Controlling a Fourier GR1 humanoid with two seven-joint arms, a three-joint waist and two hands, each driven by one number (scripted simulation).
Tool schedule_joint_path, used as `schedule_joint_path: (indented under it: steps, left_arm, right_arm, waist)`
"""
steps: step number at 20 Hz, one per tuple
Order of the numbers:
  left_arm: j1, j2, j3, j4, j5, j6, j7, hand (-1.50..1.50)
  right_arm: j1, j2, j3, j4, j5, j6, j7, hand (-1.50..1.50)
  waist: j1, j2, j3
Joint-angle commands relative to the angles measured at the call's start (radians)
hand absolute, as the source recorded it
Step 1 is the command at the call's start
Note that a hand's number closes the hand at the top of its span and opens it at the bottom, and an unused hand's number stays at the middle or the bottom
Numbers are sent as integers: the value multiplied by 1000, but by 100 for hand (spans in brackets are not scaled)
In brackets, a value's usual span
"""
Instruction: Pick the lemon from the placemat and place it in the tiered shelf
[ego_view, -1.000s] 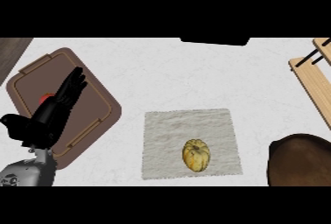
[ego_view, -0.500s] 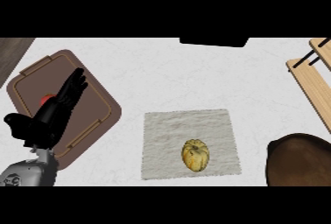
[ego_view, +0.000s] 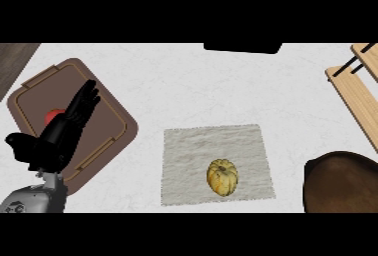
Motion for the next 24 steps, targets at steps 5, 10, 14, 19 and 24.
schedule_joint_path:
  steps: [5, 10, 14, 19, 24]
  left_arm:
    - [7, 1, 6, 12, 10, -14, -10, 0]
    - [50, 4, -1, -71, 10, -10, 19, 0]
    - [-58, -4, 19, -12, 4, 23, 70, 0]
    - [30, 51, 72, -19, 59, -51, 0, 0]
    - [36, 7, 27, -8, 7, -10, -13, 0]
  right_arm:
    - [-50, -9, -92, 113, -89, 114, -47, 150]
    - [20, -17, -155, 152, -160, 110, -105, 150]
    - [22, 14, -161, 135, -181, 125, -77, 150]
    - [52, 7, -126, 81, -141, 121, 89, 150]
    - [116, -20, -72, 11, -46, 114, 268, 150]
  waist:
    - [-6, -2, 0]
    - [-2, -5, 2]
    - [-31, -8, 1]
    - [-23, -11, 0]
    - [-38, -12, -1]
